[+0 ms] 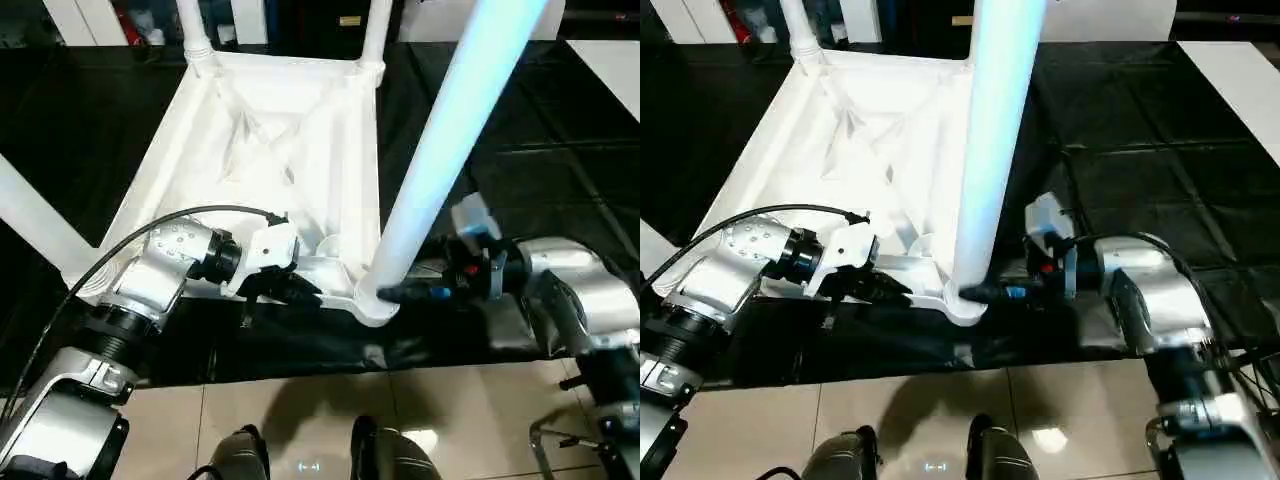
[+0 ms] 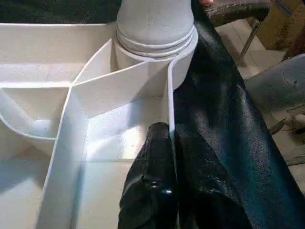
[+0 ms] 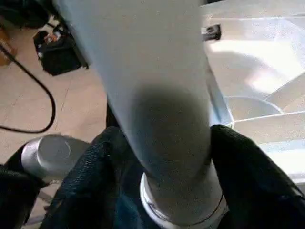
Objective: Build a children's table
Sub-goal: Rotate leg to tighten
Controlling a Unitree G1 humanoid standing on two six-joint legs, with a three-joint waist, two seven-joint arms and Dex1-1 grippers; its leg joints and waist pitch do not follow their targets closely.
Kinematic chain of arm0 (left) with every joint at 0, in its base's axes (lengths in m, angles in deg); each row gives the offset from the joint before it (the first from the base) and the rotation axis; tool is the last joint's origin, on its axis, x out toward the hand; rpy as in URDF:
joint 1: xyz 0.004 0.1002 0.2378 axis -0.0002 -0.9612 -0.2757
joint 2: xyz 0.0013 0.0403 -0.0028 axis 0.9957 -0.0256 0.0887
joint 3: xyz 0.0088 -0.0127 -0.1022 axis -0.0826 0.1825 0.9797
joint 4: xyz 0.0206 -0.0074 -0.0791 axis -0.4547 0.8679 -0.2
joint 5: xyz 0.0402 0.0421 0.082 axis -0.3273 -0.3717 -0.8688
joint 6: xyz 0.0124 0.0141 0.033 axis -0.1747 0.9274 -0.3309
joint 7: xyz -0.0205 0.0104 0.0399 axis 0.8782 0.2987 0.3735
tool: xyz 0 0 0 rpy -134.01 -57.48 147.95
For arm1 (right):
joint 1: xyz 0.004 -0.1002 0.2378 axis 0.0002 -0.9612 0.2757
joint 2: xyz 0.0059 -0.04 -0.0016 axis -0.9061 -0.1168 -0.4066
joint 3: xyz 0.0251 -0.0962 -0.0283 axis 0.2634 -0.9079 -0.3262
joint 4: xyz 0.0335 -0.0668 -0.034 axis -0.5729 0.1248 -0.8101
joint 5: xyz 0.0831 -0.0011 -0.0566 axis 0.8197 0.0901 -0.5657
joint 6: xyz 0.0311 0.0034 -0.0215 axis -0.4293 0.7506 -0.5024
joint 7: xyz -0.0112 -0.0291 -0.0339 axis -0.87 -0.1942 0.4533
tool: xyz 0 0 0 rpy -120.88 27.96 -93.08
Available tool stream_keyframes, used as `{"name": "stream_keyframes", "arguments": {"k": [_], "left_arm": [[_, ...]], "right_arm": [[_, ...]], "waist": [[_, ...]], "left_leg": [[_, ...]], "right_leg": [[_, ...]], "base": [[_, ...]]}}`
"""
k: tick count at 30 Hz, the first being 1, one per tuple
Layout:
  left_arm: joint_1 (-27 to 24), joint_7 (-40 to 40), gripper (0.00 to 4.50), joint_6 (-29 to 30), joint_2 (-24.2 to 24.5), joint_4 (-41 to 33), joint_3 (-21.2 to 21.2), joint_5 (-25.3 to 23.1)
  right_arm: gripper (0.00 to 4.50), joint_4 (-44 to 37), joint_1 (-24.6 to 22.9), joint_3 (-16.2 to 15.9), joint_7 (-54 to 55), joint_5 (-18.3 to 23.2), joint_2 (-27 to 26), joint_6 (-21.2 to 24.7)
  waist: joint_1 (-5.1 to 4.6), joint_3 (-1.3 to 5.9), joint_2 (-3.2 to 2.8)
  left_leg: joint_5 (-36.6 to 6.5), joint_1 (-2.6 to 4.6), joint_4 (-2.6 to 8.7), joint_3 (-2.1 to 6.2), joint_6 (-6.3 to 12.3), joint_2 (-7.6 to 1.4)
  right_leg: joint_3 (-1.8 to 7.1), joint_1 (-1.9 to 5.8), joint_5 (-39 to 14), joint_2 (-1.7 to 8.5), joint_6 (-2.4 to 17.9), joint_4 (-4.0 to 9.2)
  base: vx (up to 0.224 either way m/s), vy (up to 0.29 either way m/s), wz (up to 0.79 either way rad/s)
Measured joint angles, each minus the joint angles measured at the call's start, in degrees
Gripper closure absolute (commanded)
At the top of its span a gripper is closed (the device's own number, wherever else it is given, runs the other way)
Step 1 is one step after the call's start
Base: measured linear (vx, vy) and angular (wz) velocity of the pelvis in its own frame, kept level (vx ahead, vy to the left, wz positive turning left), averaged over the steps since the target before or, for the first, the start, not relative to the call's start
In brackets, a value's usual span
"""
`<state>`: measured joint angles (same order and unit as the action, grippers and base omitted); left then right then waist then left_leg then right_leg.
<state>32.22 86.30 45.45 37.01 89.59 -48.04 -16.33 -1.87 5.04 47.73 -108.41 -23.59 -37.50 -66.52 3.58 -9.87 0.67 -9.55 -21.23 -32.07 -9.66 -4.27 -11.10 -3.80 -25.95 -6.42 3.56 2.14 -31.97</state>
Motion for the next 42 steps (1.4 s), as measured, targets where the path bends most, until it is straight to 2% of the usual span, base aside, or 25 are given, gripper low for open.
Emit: {"name": "stream_keyframes", "arguments": {"k": [7,13,16,21,23,27,31,32,34,37,42], "left_arm": [[0.5,0.1,4.5,-0.9,-0.1,1.0,0.0,0.0],[0.6,0.0,4.5,-1.0,-0.3,1.4,0.0,0.2],[0.6,-0.4,4.5,0.2,-1.1,1.1,0.1,0.3],[0.6,-3.4,4.5,4.8,-2.5,-0.3,0.7,-0.1],[0.5,-6.9,4.5,7.1,-3.6,-0.3,1.6,-0.5],[0.7,-11.3,4.5,9.9,-5.4,-0.5,2.1,-1.6],[1.7,-17.5,4.5,14.5,-8.3,-0.2,3.2,-3.0],[2.4,-19.9,4.5,15.8,-9.5,0.4,3.7,-3.7],[3.6,-23.1,4.5,17.4,-11.2,1.6,4.1,-4.3],[4.2,-26.4,4.5,18.4,-12.4,1.9,4.2,-4.8],[5.7,-31.0,4.5,19.3,-13.7,3.5,5.2,-6.2]], "right_arm": [[2.4,2.7,1.7,-0.7,-1.2,-0.5,-0.1,-1.9],[2.5,2.9,1.8,-0.6,-1.3,-0.4,-0.1,-1.7],[2.51,1.9,0.8,0.2,-0.2,0.4,-0.2,1.0],[2.51,-5.6,-5.4,4.6,8.5,2.4,-2.5,6.6],[2.51,-7.9,-7.7,6.9,14.8,2.5,-4.7,7.6],[2.51,-9.8,-9.1,8.7,22.7,1.8,-7.0,8.5],[2.51,-14.4,-10.4,11.1,36.2,-1.9,-13.4,11.6],[2.52,-15.5,-10.4,11.8,41.8,-3.4,-16.3,12.6],[2.52,-16.0,-10.0,12.8,49.8,-5.5,-21.2,12.9],[2.52,-15.9,-9.0,12.8,57.0,-6.9,-24.6,13.0],[2.52,-11.2,-4.0,13.1,69.6,-11.1,-32.3,11.4]], "waist": [[0.05,0.02,0.05],[0.18,0.02,0.04],[0.43,0.02,0.04],[0.65,0.05,0.0],[0.1,0.04,0.0],[-1.47,0.04,0.0],[-2.39,0.04,0.02],[-2.62,0.04,0.04],[-3.03,0.04,0.04],[-3.39,0.05,0.03],[-4.53,0.05,0.05]], "left_leg": [[0.0,-0.01,-0.11,0.01,0.0,0.0],[0.0,-0.01,-0.11,0.01,0.0,0.0],[0.0,-0.01,-0.12,0.0,0.0,0.02],[0.0,0.05,-0.23,-0.02,0.0,0.02],[0.0,0.06,-0.31,-0.02,-0.22,0.03],[0.0,0.08,-0.36,0.0,-0.31,0.09],[0.0,0.06,-0.27,0.06,-0.31,0.12],[0.0,0.08,-0.27,0.06,-0.32,0.12],[0.0,0.09,-0.27,0.06,-0.33,0.16],[0.0,0.13,-0.18,0.11,-0.33,0.13],[0.0,0.09,-0.12,0.13,-0.33,0.1]], "right_leg": [[0.0,0.0,0.0,0.02,-0.1,-0.07],[0.0,0.0,0.0,0.02,0.0,-0.1],[0.0,0.0,0.0,0.04,0.1,-0.1],[0.03,0.04,0.0,0.05,-0.1,-0.15],[0.02,0.04,0.0,0.05,-0.1,-0.16],[0.03,0.1,0.0,0.15,-0.1,-0.11],[-0.03,0.11,0.0,0.16,-0.2,0.02],[-0.05,0.11,0.0,0.14,-0.2,0.02],[-0.08,0.08,0.0,0.14,-0.2,0.04],[-0.08,0.1,0.0,0.15,-0.2,0.25],[-0.05,0.06,0.0,0.17,-0.2,0.32]], "base": [[0.0,0.0,0.0],[0.0,0.0,0.0],[0.0,0.0,0.0],[0.0,0.0,0.0],[0.0,0.0,0.0],[0.0,0.0,0.0],[0.0,0.0,0.0],[0.0,0.0,0.0],[0.0,0.0,0.0],[0.0,0.0,0.0],[0.0,0.0,0.0]]}}
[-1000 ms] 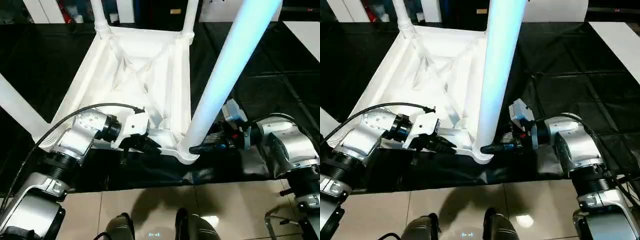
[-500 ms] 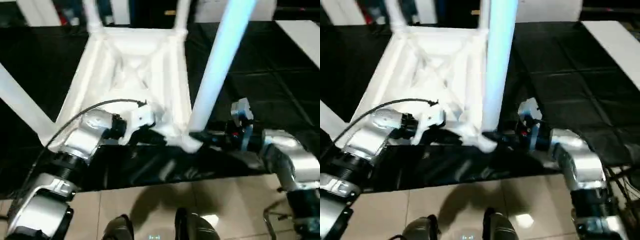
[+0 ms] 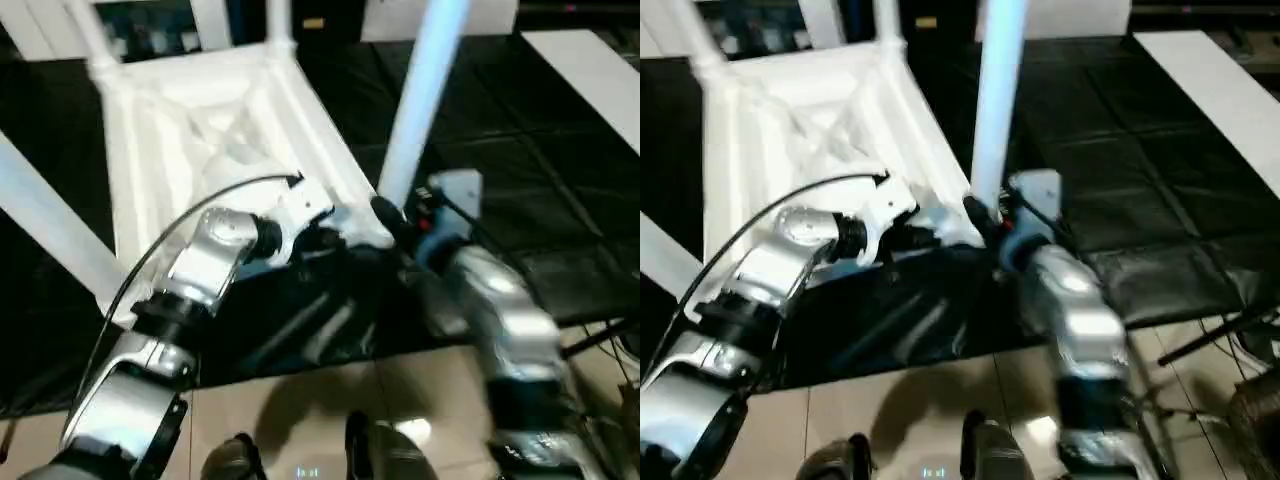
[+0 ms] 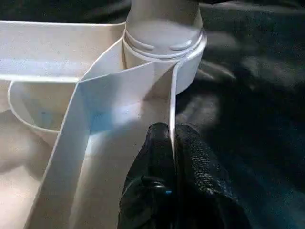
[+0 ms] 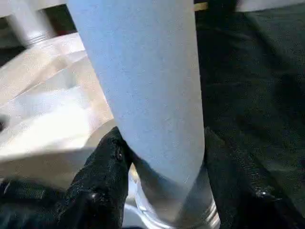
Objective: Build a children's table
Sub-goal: Rotate leg to tighten
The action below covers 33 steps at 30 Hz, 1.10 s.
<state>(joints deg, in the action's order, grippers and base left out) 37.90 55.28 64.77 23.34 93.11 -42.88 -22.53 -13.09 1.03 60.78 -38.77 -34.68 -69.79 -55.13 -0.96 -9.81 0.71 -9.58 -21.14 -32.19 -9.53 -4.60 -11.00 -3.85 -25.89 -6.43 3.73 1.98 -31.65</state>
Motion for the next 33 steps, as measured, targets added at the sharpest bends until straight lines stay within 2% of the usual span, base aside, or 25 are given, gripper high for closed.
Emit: {"name": "stream_keyframes", "arguments": {"k": [4,6,9,11,13,16,17,20,22,27,33], "left_arm": [[0.3,-2.1,4.5,0.7,-0.9,0.0,0.2,-0.4],[0.3,-2.5,4.5,1.0,-1.2,-0.2,0.2,-0.5],[0.4,-2.6,4.5,1.0,-1.5,-0.3,0.1,-0.5],[0.5,-2.5,4.5,0.9,-1.6,-0.4,-0.2,-0.5],[0.5,-2.3,4.5,0.7,-1.7,-0.6,-0.5,-0.5],[0.3,-0.8,4.5,0.0,-1.1,-1.2,-1.1,-0.3],[0.1,0.5,4.5,-0.8,-0.3,-1.6,-1.4,-0.3],[-0.3,3.3,4.5,-2.5,0.9,-1.8,-2.0,0.2],[-0.5,4.5,4.5,-3.7,1.6,-1.8,-2.3,0.3],[-2.1,10.9,4.5,-9.1,5.5,-1.8,-2.8,1.9],[-2.9,19.6,4.5,-13.4,9.0,-1.5,-3.5,3.4]], "right_arm": [[2.52,1.4,1.6,0.4,7.5,-2.1,-4.1,-1.0],[1.96,1.4,1.7,0.4,9.5,-2.8,-5.0,-1.5],[1.76,1.4,1.4,0.0,9.9,-3.1,-5.0,-2.3],[1.45,1.3,0.7,-0.4,8.9,-3.1,-3.7,-2.6],[1.41,1.4,0.1,-0.4,7.8,-2.9,-3.0,-2.5],[1.18,0.8,-1.1,-0.1,3.8,-1.7,1.6,-2.6],[1.0,0.4,-1.7,0.2,0.6,-0.3,4.4,-2.5],[0.83,-1.1,-2.7,0.1,-7.9,2.6,10.2,-2.4],[0.83,-1.7,-3.1,0.0,-12.5,3.7,12.7,-2.5],[0.83,-3.2,-3.5,-2.0,-34.6,8.7,25.5,-4.2],[0.83,-0.3,-1.9,-5.0,-51.9,11.4,31.9,-6.5]], "waist": [[-0.18,0.0,0.01],[-0.07,0.0,0.0],[0.25,0.0,-0.01],[0.62,-0.01,-0.02],[0.95,-0.03,-0.06],[1.36,-0.05,-0.09],[1.59,-0.08,-0.14],[2.0,-0.12,-0.3],[2.22,-0.13,-0.37],[2.76,-0.15,-0.5],[3.09,-0.15,-0.46]], "left_leg": [[0.0,0.02,0.27,-0.02,-0.02,0.02],[0.0,0.03,0.37,-0.07,-0.01,0.03],[0.0,0.03,0.49,-0.12,-0.01,0.03],[0.0,0.04,0.52,-0.14,-0.01,0.02],[0.0,0.02,0.54,-0.16,-0.01,0.02],[0.0,0.0,0.56,-0.17,0.08,0.02],[0.0,-0.02,0.56,-0.17,0.17,0.03],[0.0,-0.02,0.55,-0.2,0.28,0.03],[0.0,-0.02,0.54,-0.2,0.28,-0.01],[0.0,0.02,0.46,-0.21,0.31,-0.06],[0.0,-0.02,0.25,-0.19,0.31,-0.11]], "right_leg": [[0.01,-0.01,0.0,0.0,0.0,0.0],[0.0,0.0,0.0,-0.01,0.0,-0.02],[-0.01,-0.01,0.0,-0.03,0.0,-0.03],[-0.01,-0.01,0.0,-0.03,0.0,-0.03],[-0.01,-0.07,0.0,-0.03,0.0,-0.03],[-0.01,-0.08,0.1,-0.04,0.1,-0.03],[-0.01,-0.08,0.1,-0.03,0.1,-0.03],[0.0,-0.08,0.1,-0.03,0.1,-0.03],[-0.02,-0.08,0.1,-0.07,0.2,-0.05],[-0.01,-0.06,0.1,-0.12,0.2,-0.11],[-0.02,-0.05,0.0,-0.13,0.1,-0.14]], "base": [[0.0,0.0,0.0],[0.0,0.0,0.0],[0.0,0.0,0.0],[0.0,0.0,0.0],[0.0,0.0,0.0],[0.0,0.0,0.0],[0.0,0.0,0.0],[0.0,0.0,0.0],[0.0,0.0,0.0],[0.0,0.0,0.0],[0.0,0.0,0.0]]}}
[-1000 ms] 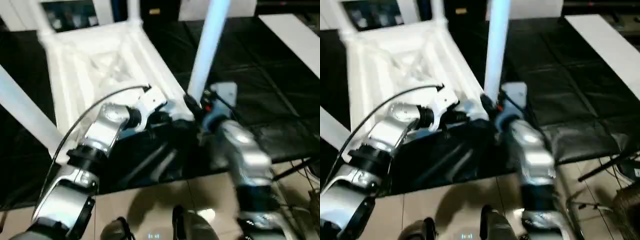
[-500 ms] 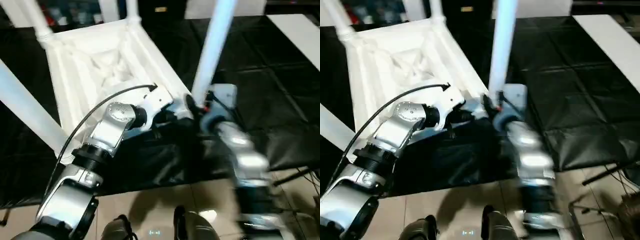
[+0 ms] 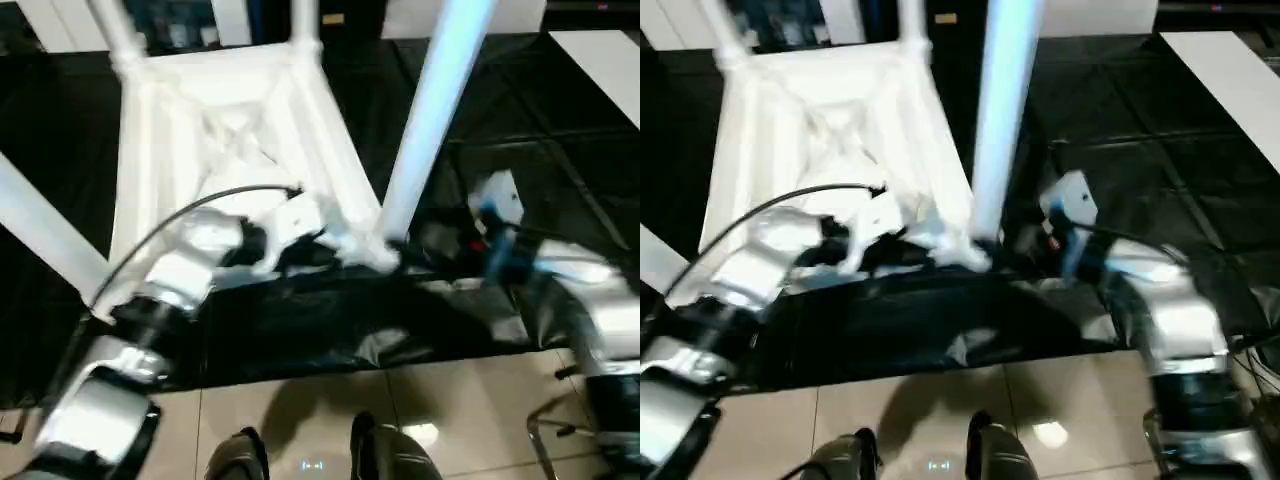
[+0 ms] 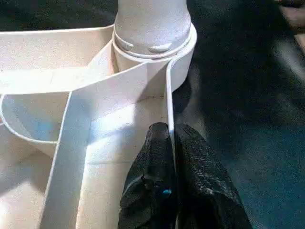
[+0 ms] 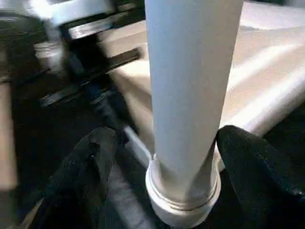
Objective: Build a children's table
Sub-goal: Rotate leg to tighten
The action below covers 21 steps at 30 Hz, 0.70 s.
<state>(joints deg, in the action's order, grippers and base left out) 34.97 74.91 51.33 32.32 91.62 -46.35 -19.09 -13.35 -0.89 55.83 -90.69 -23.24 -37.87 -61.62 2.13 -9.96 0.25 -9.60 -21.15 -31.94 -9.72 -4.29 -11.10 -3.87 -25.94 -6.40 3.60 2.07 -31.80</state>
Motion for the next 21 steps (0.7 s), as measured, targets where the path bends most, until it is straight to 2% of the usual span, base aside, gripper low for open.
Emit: {"name": "stream_keyframes", "arguments": {"k": [3,5,7,9,15,19,21], "left_arm": [[-0.1,4.5,4.5,-1.7,1.8,0.1,-0.8,0.8],[-0.1,6.7,4.5,-2.7,2.1,0.1,-1.5,1.3],[-0.1,8.3,4.5,-3.8,2.7,0.1,-2.1,1.3],[-0.1,10.2,4.5,-4.7,2.9,0.0,-2.7,1.4],[-0.1,12.0,4.5,-6.1,3.4,0.0,-3.2,1.5],[-0.1,12.5,4.5,-6.7,3.7,0.0,-3.2,1.6],[-0.1,12.7,4.5,-7.1,3.7,0.0,-3.3,1.8]], "right_arm": [[0.83,3.3,2.4,-2.3,-6.7,0.4,1.6,-1.4],[0.83,4.7,3.3,-4.0,-9.7,0.4,2.1,-2.1],[1.08,6.5,4.3,-6.1,-12.3,0.0,2.5,-3.0],[1.08,8.6,5.4,-8.3,-15.2,-1.1,3.1,-4.5],[1.73,12.2,6.7,-9.4,-18.8,-2.2,2.6,-6.4],[1.92,13.3,7.3,-10.0,-19.7,-2.3,2.7,-7.4],[2.15,13.8,7.6,-10.2,-20.2,-2.3,2.7,-8.1]], "waist": [[0.25,-0.01,0.02],[0.85,-0.01,0.03],[1.31,-0.01,0.03],[1.6,0.0,0.05],[1.57,-0.03,0.18],[1.58,-0.03,0.22],[1.6,-0.02,0.23]], "left_leg": [[0.0,-0.04,-0.08,-0.01,0.0,0.01],[0.0,-0.06,-0.1,0.0,0.02,0.02],[0.0,-0.06,-0.11,-0.01,0.05,0.03],[-0.1,-0.08,-0.12,-0.01,0.07,0.06],[-0.1,-0.09,-0.26,0.0,0.1,0.09],[-0.1,-0.09,-0.27,0.01,0.09,0.09],[-0.1,-0.1,-0.27,0.01,0.1,0.09]], "right_leg": [[0.0,-0.01,0.0,0.05,0.1,-0.03],[-0.01,-0.01,0.1,0.07,0.1,-0.05],[-0.02,-0.01,0.1,0.1,0.1,-0.08],[-0.02,-0.01,0.0,0.15,0.1,-0.11],[-0.03,-0.01,0.0,0.2,0.1,-0.23],[-0.03,-0.01,0.0,0.2,0.0,-0.24],[-0.04,-0.01,0.0,0.22,0.1,-0.24]], "base": [[0.0,0.0,0.0],[0.0,0.0,0.0],[0.0,0.0,0.0],[0.0,0.0,0.0],[0.0,0.0,0.0],[0.0,0.0,0.0],[0.0,0.0,0.0]]}}
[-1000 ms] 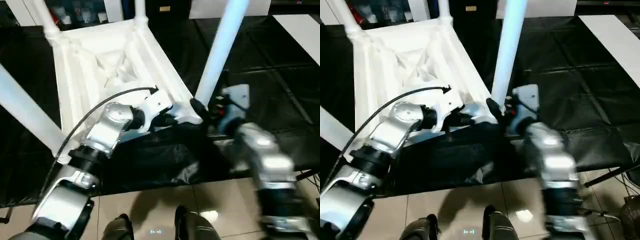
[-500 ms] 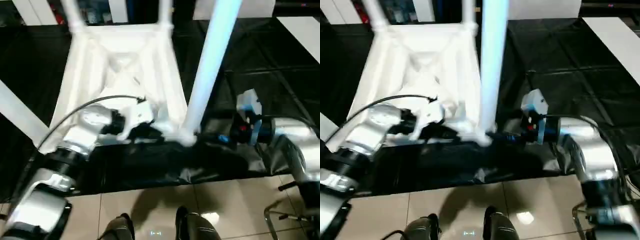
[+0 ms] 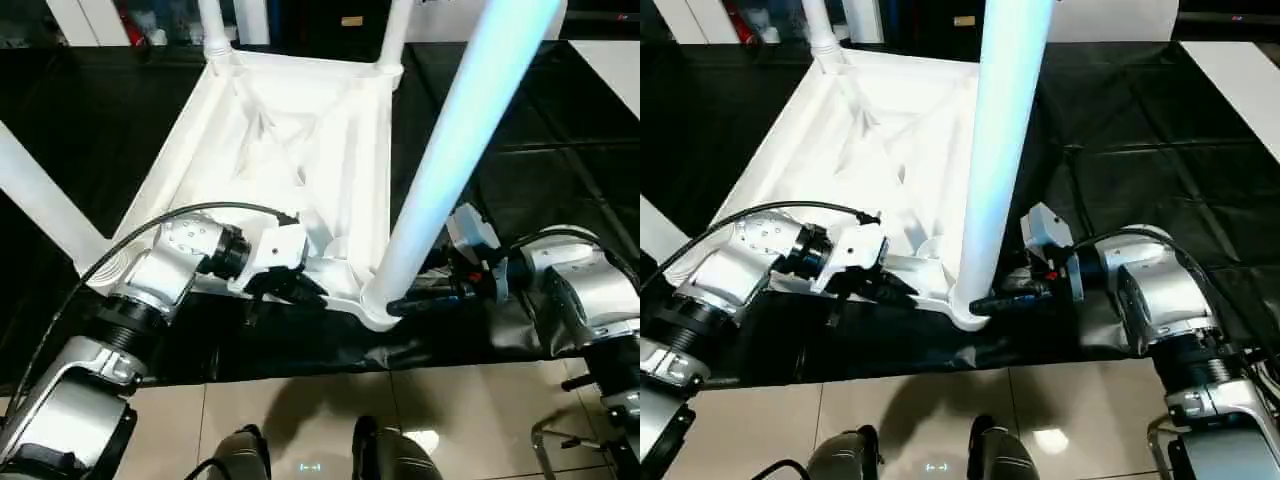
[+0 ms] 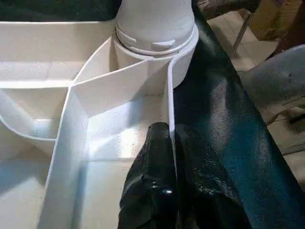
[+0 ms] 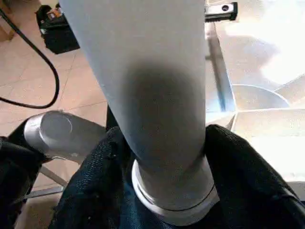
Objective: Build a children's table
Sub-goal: Rotate leg to tighten
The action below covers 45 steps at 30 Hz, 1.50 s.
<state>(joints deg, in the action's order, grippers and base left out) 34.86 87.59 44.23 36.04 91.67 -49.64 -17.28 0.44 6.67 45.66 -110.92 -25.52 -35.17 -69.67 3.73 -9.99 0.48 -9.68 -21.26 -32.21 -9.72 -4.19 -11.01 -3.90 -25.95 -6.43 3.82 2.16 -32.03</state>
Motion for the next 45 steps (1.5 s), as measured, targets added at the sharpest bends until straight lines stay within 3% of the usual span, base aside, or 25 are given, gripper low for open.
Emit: {"name": "stream_keyframes", "arguments": {"k": [10,16,18,23,26,34,41,42,45], "left_arm": [[0.0,0.2,4.5,-0.4,-0.3,0.3,0.0,0.2],[-0.3,-1.9,4.5,4.8,-1.9,-0.7,0.6,0.5],[-0.3,-4.9,4.5,7.8,-2.2,-0.8,1.8,-0.3],[-0.6,-11.2,4.5,13.0,-4.7,-1.2,3.4,-1.0],[-0.4,-15.4,4.5,15.6,-6.3,-1.4,4.7,-1.9],[1.1,-26.2,4.5,21.8,-11.8,-1.3,6.2,-4.3],[2.1,-35.7,4.5,24.3,-16.3,-1.3,6.8,-7.4],[2.1,-36.2,4.5,24.5,-16.9,-1.3,6.8,-7.4],[2.1,-36.8,4.5,24.8,-17.5,-1.6,6.5,-7.4]], "right_arm": [[2.53,-0.5,-0.8,0.4,-0.3,0.4,0.1,0.6],[2.54,-8.5,-6.8,3.8,7.0,3.3,-0.9,10.0],[2.54,-10.3,-7.7,5.3,13.3,3.0,-2.9,12.4],[2.54,-14.4,-9.3,8.9,25.9,0.7,-7.6,16.9],[2.54,-16.6,-9.9,10.7,34.3,-1.2,-12.0,19.2],[2.56,-20.9,-11.3,13.3,57.3,-6.9,-23.9,21.0],[2.57,-17.4,-8.0,15.3,78.2,-13.1,-37.3,17.8],[2.01,-17.2,-8.0,15.3,78.8,-13.5,-37.3,17.3],[1.85,-17.3,-8.7,14.6,79.5,-14.8,-37.2,15.8]], "waist": [[0.22,0.0,0.0],[1.23,0.02,-0.04],[0.75,0.03,-0.06],[-1.88,0.02,-0.04],[-2.69,0.04,-0.02],[-3.72,0.14,-0.08],[-4.72,0.16,0.01],[-4.69,0.16,0.02],[-4.52,0.16,0.03]], "left_leg": [[0.0,-0.01,0.01,0.0,0.02,0.01],[0.0,0.07,-0.01,-0.02,0.04,0.01],[-0.1,0.15,-0.11,0.0,-0.13,-0.01],[-0.1,0.15,-0.12,0.05,-0.27,0.06],[-0.1,0.2,-0.08,0.07,-0.28,0.11],[0.0,0.17,0.09,0.05,-0.22,0.28],[-0.1,0.14,0.13,0.06,-0.16,0.65],[-0.1,0.12,0.19,0.08,-0.16,0.69],[-0.1,0.12,0.44,0.09,-0.14,0.83]], "right_leg": [[-0.01,0.0,0.0,0.02,0.0,0.0],[0.0,0.02,-0.1,0.01,0.0,-0.05],[0.01,0.03,-0.1,-0.01,-0.1,-0.07],[0.05,0.13,-0.1,0.13,-0.2,0.01],[-0.03,0.13,-0.2,0.18,-0.3,0.12],[-0.16,0.23,-0.2,0.41,-0.3,1.13],[0.0,0.19,-0.2,0.66,-0.3,1.29],[0.02,0.2,-0.2,0.68,-0.4,1.31],[0.12,0.2,-0.2,0.72,-0.4,1.32]], "base": [[0.0,0.0,0.0],[0.0,0.0,0.0],[0.0,0.0,0.0],[0.0,0.0,0.0],[0.0,0.0,0.0],[0.0,0.0,0.0],[0.0,0.0,0.0],[0.0,0.0,0.0],[0.0,0.0,0.0]]}}
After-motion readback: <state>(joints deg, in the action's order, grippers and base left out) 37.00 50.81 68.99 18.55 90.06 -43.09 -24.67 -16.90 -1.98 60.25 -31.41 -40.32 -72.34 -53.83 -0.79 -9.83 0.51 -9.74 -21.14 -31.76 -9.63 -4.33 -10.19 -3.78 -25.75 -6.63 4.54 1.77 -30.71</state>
